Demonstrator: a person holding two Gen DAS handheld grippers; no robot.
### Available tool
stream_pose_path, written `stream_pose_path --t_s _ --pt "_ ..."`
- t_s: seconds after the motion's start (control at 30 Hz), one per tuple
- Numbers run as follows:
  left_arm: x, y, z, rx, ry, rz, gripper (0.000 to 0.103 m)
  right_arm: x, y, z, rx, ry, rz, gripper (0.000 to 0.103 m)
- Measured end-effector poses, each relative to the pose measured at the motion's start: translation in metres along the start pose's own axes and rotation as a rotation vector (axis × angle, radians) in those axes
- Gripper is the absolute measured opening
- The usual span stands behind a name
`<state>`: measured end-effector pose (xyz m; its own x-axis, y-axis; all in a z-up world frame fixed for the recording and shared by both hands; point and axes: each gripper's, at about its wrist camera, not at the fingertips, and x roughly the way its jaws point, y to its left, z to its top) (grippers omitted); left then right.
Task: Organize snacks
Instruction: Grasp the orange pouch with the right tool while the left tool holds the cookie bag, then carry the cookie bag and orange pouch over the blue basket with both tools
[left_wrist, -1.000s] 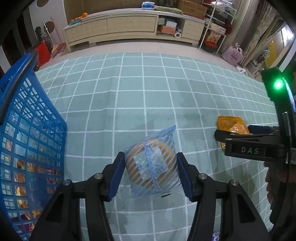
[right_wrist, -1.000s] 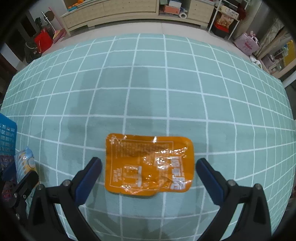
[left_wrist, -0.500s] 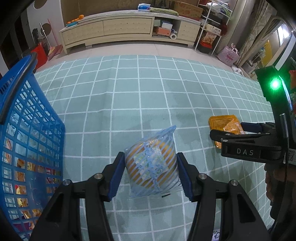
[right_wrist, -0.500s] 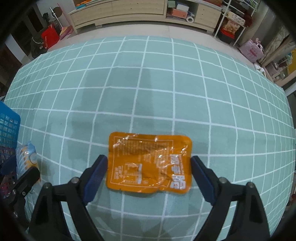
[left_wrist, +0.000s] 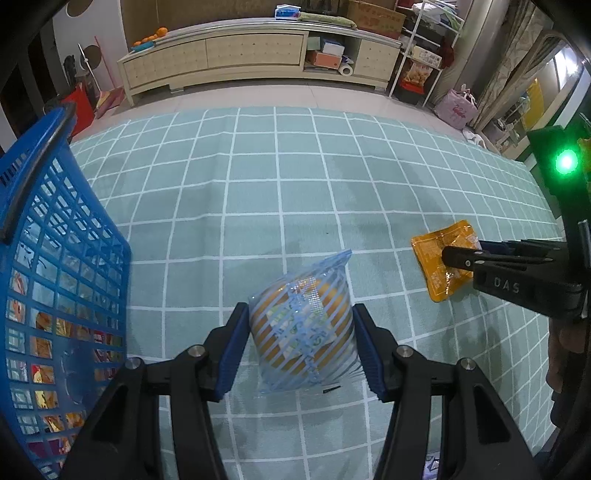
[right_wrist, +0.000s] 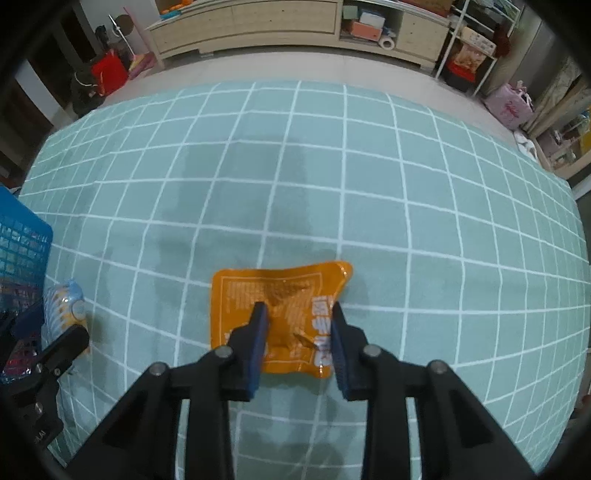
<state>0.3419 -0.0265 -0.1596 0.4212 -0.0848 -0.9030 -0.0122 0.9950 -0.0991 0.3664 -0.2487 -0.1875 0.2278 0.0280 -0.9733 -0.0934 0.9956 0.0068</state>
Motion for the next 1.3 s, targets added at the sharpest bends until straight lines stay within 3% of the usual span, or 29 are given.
stream_pose_path --t_s 0.1,0.13,0.27,0.43,0.67,1.3 --pt "0.0 -0.002 0.0 0.01 -0.001 0.0 0.053 0.001 0.002 -0.004 -0.019 -0.005 -0.008 0.035" --pt "0.0 -0.003 0.0 0.011 0.0 0.001 0.053 0.0 0.002 -0.005 -0.012 -0.009 0.0 0.03" --pt "-0.004 -0.003 -0.001 0.021 -0.008 0.002 0.053 -0.003 -0.011 -0.013 0.07 -0.009 0.105 0.023" --pt "-0.013 -0.002 -0.003 0.018 -0.021 0.001 0.053 -0.019 -0.015 -0.026 0.066 -0.032 0.135 0.017" --pt "-0.045 -0.005 -0.012 0.029 -0.062 -0.014 0.053 -0.053 -0.017 -0.031 0.051 -0.069 0.16 0.014" --pt "-0.174 0.035 -0.047 0.038 -0.241 -0.006 0.053 -0.173 0.075 -0.05 -0.079 -0.249 0.263 0.014"
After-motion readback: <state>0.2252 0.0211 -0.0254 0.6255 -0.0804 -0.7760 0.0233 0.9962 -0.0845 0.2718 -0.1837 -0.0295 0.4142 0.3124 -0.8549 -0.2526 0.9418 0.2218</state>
